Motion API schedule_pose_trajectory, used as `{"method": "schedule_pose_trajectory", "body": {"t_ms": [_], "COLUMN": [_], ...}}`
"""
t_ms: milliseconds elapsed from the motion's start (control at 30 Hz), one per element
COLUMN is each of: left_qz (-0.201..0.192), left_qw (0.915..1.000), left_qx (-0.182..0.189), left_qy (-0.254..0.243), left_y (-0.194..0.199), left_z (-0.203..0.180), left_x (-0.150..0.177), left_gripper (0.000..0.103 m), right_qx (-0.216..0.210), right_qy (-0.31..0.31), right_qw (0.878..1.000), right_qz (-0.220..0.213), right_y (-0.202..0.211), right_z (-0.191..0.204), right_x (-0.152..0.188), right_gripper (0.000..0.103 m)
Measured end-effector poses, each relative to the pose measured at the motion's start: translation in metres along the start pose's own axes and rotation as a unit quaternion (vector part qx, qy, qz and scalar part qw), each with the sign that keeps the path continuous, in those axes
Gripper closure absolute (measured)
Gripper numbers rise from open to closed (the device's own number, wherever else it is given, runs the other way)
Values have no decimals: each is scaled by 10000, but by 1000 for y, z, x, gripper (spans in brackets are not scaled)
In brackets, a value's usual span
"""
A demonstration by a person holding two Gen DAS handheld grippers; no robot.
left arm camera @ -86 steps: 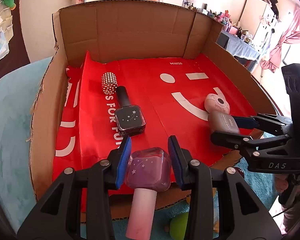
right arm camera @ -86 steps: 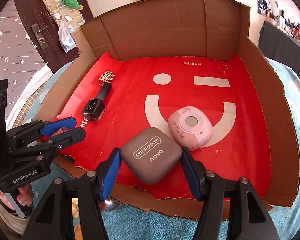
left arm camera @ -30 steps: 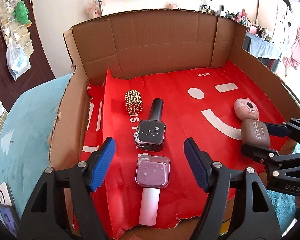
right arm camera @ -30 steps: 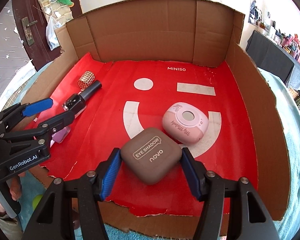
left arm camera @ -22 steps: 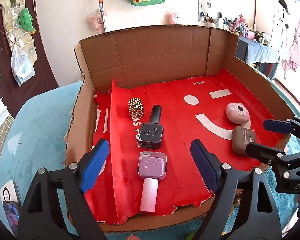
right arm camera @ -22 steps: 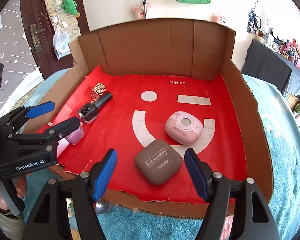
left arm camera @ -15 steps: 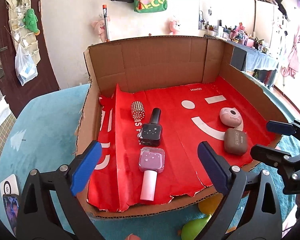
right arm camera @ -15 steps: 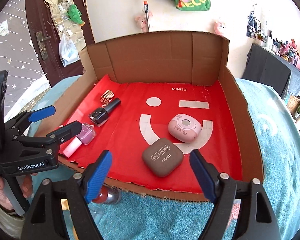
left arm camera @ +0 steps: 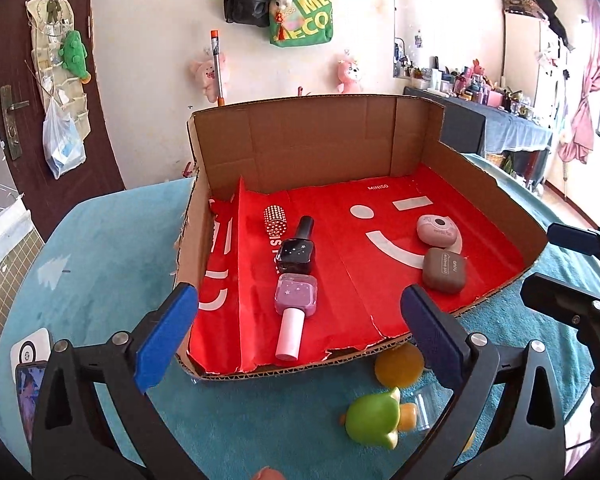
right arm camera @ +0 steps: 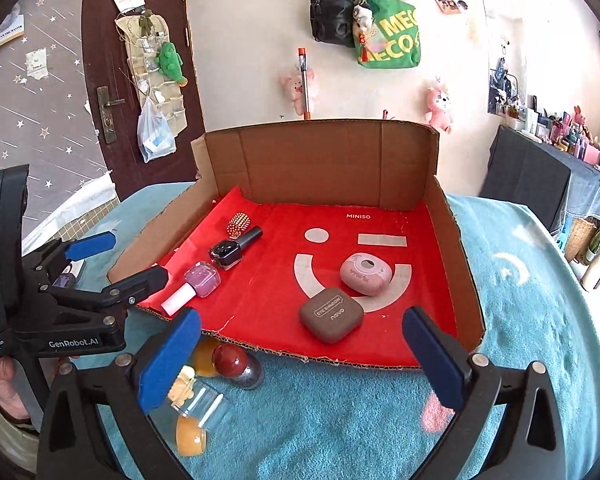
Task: Organize rigid objects
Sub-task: 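Open both grippers and withdraw them from the box toward the table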
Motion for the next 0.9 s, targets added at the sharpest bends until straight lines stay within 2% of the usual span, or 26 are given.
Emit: {"method": "schedule_pose_trajectory", "body": {"t_ms": [667, 900], "left_qz": [93, 202], "left_qw": [9999, 9993], "left_qx": [62, 215], "left_qy": [114, 240], "left_y": [29, 34], "left_z": [1, 1], "left_x": [41, 55], "left_gripper": [0, 0], "right_qx": [-109, -153], "right_qy": [21, -3], "right_qw": [9998, 9997], "right_qz": [-191, -190], "right_y": [29, 33], "right_z": [20, 25], "right_x": [23, 35], "right_gripper": [0, 0]}}
Point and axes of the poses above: each gripper's, at about its wrist camera, not at the fingertips, and y roughly against the way its jaws point, z to its left, x to its underside, the point moved 10 cm from there along -y, roughly the way its jaws point, and after that the axes turned 7 degrees about -x, right-handed, at the moved point
